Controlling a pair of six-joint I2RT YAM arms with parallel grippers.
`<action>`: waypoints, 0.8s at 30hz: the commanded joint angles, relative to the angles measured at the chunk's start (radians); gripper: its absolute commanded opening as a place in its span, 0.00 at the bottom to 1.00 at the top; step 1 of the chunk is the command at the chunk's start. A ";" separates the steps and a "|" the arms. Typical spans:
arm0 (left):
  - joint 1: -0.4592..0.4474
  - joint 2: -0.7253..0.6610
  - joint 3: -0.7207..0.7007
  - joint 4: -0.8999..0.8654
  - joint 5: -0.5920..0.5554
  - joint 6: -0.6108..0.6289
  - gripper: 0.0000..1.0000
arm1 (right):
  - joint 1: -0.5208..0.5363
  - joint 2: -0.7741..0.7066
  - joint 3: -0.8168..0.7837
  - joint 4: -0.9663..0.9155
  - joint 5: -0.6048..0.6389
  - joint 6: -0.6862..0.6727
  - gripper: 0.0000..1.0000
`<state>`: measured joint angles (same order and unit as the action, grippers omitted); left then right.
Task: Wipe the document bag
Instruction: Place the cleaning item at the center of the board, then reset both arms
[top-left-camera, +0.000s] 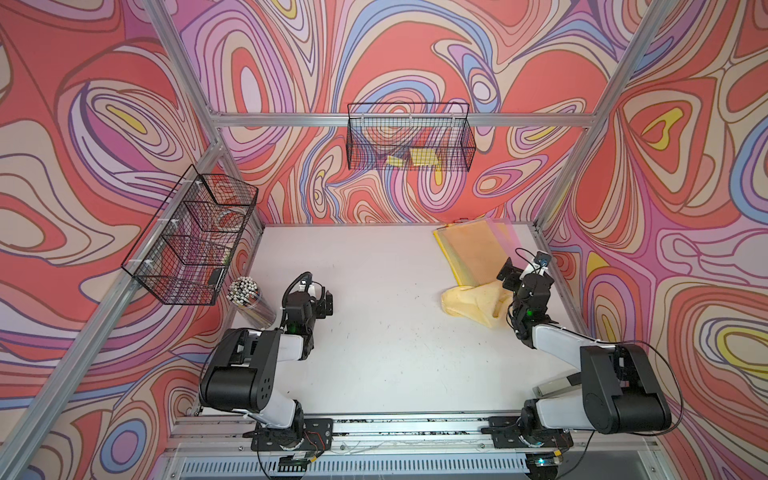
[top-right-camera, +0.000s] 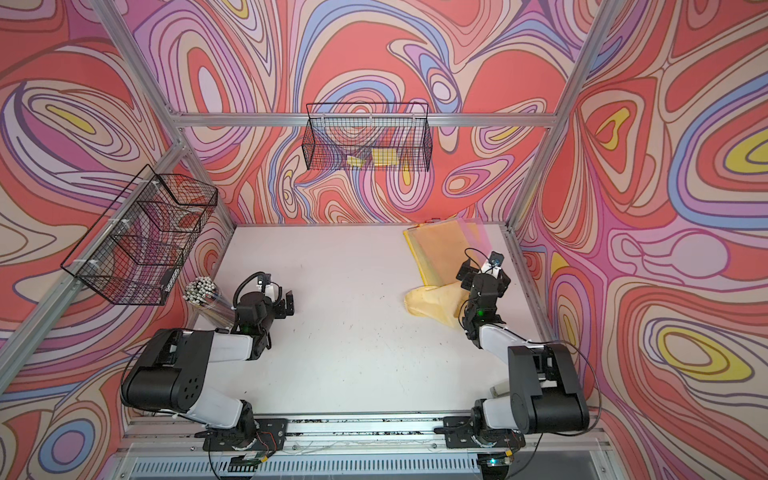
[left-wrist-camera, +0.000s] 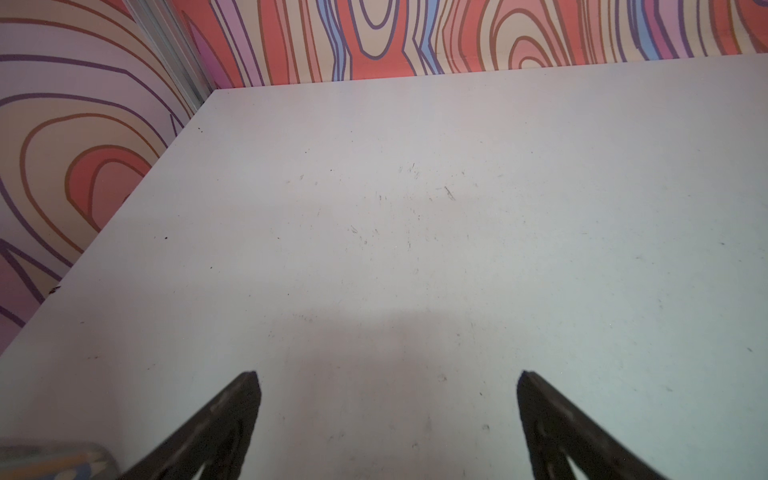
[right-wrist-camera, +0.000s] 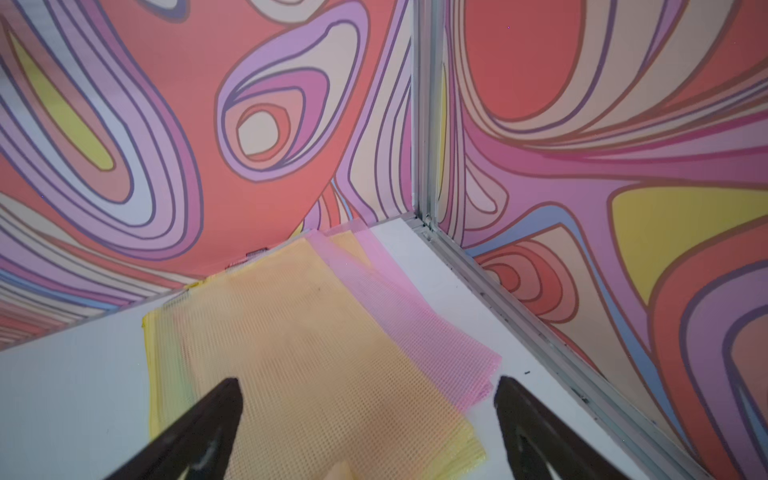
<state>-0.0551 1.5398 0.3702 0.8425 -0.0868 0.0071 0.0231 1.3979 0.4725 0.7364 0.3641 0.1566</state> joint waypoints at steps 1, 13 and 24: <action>0.009 0.002 0.003 0.053 -0.008 0.003 0.99 | 0.001 -0.006 -0.060 0.097 -0.033 -0.003 0.98; 0.009 0.003 0.002 0.058 -0.024 -0.001 0.99 | -0.006 0.205 -0.118 0.324 -0.095 -0.067 0.98; 0.009 0.000 0.001 0.058 -0.044 -0.009 0.99 | -0.006 0.298 -0.012 0.224 -0.169 -0.103 0.98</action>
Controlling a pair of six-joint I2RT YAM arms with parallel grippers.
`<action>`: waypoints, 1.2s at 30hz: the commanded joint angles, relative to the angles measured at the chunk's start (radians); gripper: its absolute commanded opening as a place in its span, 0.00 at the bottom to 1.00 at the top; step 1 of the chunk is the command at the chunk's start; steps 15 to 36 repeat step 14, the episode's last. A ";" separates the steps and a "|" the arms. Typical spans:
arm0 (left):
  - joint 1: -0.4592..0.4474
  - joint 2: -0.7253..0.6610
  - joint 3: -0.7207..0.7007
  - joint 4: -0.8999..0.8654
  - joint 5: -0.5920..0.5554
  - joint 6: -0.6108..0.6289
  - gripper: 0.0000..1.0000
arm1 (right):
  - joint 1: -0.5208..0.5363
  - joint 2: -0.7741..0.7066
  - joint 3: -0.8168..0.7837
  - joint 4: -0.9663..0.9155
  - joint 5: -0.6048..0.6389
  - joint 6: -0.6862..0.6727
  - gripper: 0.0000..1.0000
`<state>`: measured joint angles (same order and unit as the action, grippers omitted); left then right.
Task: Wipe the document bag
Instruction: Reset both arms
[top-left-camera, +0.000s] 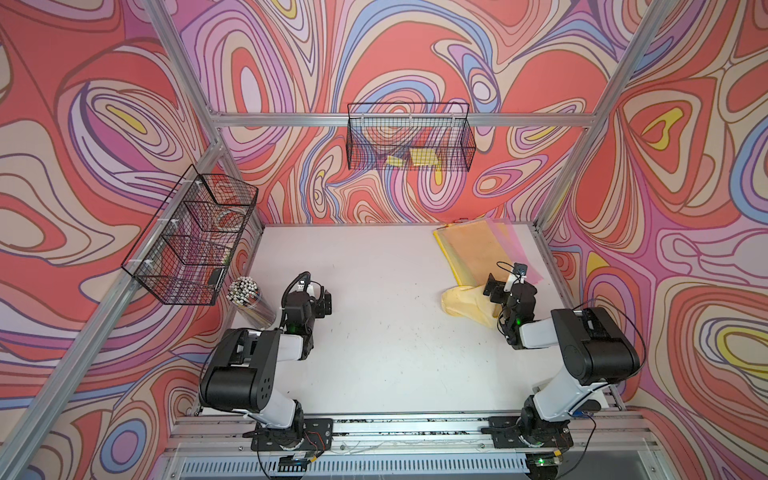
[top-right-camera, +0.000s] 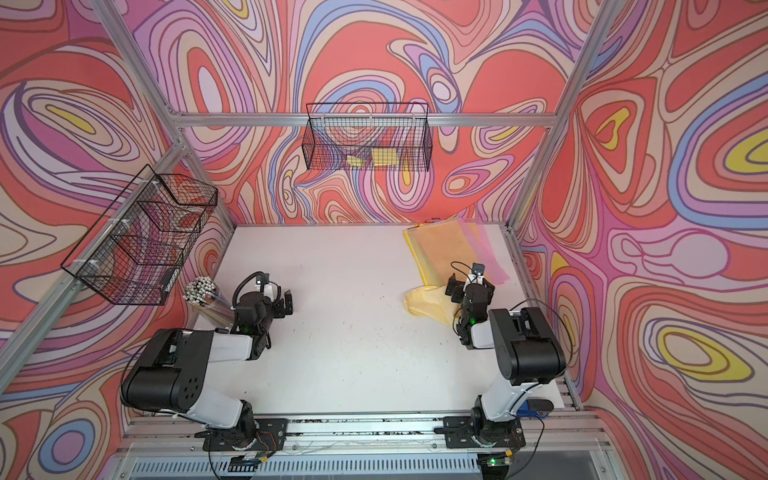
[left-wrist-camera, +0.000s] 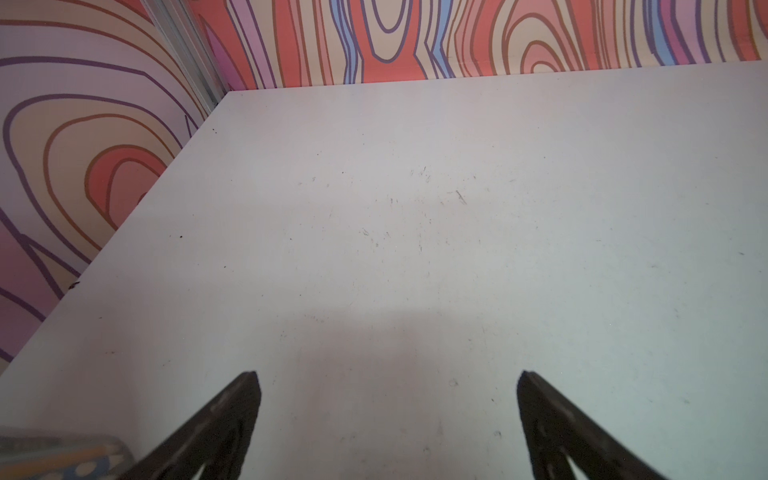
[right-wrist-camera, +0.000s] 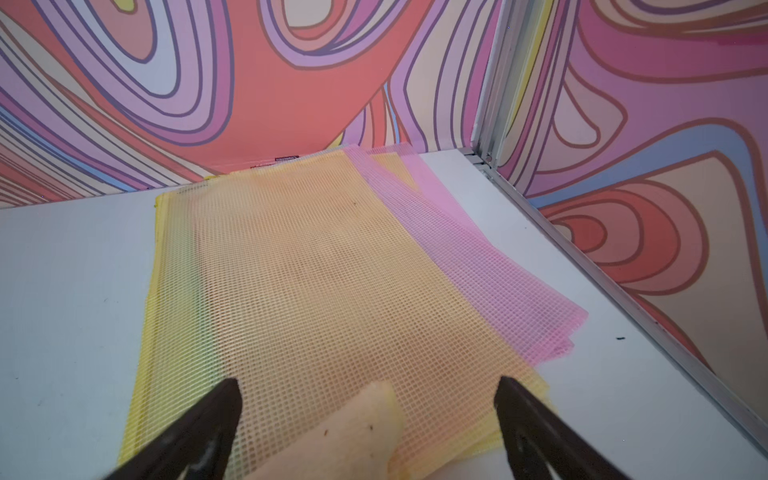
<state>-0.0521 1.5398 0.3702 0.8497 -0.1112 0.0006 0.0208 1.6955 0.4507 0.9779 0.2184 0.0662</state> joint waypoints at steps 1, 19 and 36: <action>0.006 0.001 0.001 0.051 -0.019 -0.002 0.99 | -0.003 0.008 0.007 0.007 -0.018 -0.015 0.98; 0.032 -0.001 0.010 0.029 0.035 -0.016 0.99 | -0.003 0.006 0.008 -0.002 -0.018 -0.016 0.98; 0.032 -0.001 0.010 0.029 0.035 -0.016 0.99 | -0.003 0.006 0.008 -0.002 -0.018 -0.016 0.98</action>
